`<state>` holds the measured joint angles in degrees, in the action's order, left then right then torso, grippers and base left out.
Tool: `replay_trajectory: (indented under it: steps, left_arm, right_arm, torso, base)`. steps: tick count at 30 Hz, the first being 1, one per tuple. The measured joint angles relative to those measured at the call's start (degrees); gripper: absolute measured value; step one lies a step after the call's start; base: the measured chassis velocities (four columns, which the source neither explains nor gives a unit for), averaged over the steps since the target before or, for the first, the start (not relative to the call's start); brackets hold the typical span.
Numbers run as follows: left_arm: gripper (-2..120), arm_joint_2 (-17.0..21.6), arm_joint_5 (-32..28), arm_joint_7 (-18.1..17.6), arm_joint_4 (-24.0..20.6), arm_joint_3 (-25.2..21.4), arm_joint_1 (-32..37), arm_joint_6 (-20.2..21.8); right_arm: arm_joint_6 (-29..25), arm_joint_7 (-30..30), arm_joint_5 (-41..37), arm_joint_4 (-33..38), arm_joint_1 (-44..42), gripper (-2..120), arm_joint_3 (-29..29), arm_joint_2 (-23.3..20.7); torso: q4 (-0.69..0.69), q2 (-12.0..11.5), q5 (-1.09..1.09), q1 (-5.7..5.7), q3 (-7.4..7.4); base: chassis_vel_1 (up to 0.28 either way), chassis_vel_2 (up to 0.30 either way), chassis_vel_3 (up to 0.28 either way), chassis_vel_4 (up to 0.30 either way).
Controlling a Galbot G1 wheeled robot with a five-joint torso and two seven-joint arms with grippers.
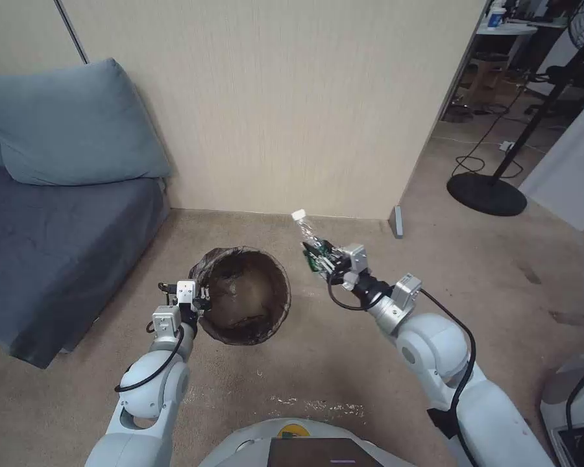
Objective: Pick up the trash bin, then pick up the garbage from the floor and place it into the trash bin.
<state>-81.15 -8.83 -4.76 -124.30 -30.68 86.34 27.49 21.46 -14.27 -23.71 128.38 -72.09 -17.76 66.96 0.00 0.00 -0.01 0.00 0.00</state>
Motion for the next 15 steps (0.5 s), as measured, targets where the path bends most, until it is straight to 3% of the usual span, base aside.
replay_trajectory:
  steps: [15]
  left_arm:
    - [3, 0.04, -0.52, -0.11, -0.43, 0.82, -0.01, 0.74]
  right_arm:
    - [2.69, 0.62, -0.64, -2.39, 5.6, 25, 10.95, 4.25]
  torso:
    - [0.01, 0.0, 0.0, 0.0, 0.0]
  base:
    - [0.0, 0.0, 0.0, 0.0]
